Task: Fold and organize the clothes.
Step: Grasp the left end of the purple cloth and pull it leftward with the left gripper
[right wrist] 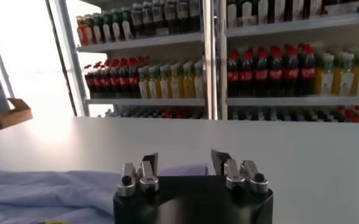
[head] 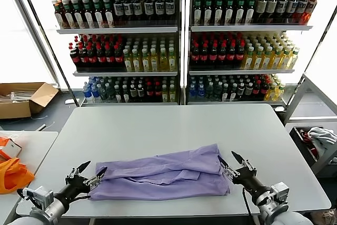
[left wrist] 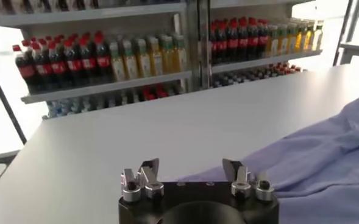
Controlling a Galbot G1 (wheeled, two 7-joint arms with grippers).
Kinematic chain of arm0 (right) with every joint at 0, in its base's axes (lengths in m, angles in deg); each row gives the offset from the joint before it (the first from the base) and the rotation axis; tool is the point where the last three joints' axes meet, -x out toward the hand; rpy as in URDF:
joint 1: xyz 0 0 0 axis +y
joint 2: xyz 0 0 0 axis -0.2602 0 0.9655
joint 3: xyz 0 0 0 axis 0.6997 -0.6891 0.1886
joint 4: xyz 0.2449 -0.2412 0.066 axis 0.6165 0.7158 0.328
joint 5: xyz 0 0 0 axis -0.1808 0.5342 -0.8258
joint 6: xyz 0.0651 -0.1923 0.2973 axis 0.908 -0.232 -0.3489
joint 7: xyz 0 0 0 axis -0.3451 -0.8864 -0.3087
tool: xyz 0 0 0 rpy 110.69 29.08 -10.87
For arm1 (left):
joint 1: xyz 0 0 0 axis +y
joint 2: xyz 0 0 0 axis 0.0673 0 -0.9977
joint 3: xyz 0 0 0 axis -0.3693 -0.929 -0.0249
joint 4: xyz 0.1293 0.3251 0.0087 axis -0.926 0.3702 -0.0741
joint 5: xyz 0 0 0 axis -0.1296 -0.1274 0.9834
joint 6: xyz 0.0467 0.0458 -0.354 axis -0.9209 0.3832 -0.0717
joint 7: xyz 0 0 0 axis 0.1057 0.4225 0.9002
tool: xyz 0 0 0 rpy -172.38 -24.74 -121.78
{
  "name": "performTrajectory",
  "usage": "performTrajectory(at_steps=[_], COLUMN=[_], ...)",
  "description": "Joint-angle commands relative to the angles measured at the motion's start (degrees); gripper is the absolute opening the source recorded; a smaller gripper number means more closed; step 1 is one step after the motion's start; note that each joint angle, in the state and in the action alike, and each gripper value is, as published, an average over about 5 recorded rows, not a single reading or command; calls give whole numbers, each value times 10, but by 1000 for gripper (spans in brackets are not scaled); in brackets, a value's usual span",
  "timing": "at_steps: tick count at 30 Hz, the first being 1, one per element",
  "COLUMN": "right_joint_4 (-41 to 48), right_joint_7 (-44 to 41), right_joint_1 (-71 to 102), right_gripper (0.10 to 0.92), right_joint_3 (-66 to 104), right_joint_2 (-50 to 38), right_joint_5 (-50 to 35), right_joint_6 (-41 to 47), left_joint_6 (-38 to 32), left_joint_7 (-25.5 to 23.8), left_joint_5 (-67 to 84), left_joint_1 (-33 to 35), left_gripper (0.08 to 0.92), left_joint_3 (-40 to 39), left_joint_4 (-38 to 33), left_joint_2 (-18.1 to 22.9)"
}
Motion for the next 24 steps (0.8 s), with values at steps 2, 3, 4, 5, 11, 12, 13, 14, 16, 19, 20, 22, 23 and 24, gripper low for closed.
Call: performTrajectory(at_steps=[2, 3, 4, 5, 11, 12, 13, 14, 16, 19, 20, 22, 23, 24], right_joint_4=[6, 5, 3, 1, -1, 0, 0, -1, -2, -6, -7, -9, -10, -11], right_joint_7=[-18, -17, -17, -17, -14, -13, -12, -12, -11, -11, -11, -10, -10, -10], right_joint_1=[54, 59, 63, 68, 77, 79, 81, 83, 85, 86, 86, 86, 86, 86], right_gripper=[797, 811, 817, 819, 823, 823, 823, 823, 823, 823, 823, 823, 823, 823], right_joint_3=[35, 36, 36, 37, 42, 41, 41, 41, 41, 40, 39, 37, 37, 37], right_joint_2=[20, 20, 19, 18, 10, 8, 5, 3, 2, 4, 5, 6, 7, 7], right_joint_5=[10, 6, 2, -2, -14, -15, -16, -18, -21, -22, -22, -21, -21, -21], right_joint_6=[-129, -131, -132, -133, -142, -144, -146, -148, -150, -150, -150, -149, -149, -149], left_joint_6=[-46, -41, -34, -27, -4, 0, 3, 6, 8, 8, 8, 9, 10, 10], left_joint_7=[206, 214, 222, 229, 235, 234, 231, 228, 224, 220, 218, 213, 210, 208], left_joint_5=[-58, -68, -76, -80, -82, -82, -81, -80, -78, -76, -75, -72, -70, -68], left_joint_1=[0, -5, -10, -13, -19, -20, -20, -21, -22, -24, -24, -23, -22, -21], left_gripper=[797, 806, 816, 819, 823, 823, 823, 823, 823, 812, 803, 758, 733, 707], left_joint_3=[-132, -137, -140, -142, -138, -136, -134, -133, -131, -132, -133, -135, -135, -136], left_joint_4=[18, 31, 40, 45, 55, 56, 57, 57, 58, 63, 64, 64, 63, 62], left_joint_2=[114, 119, 124, 128, 132, 131, 129, 128, 127, 126, 125, 124, 124, 124])
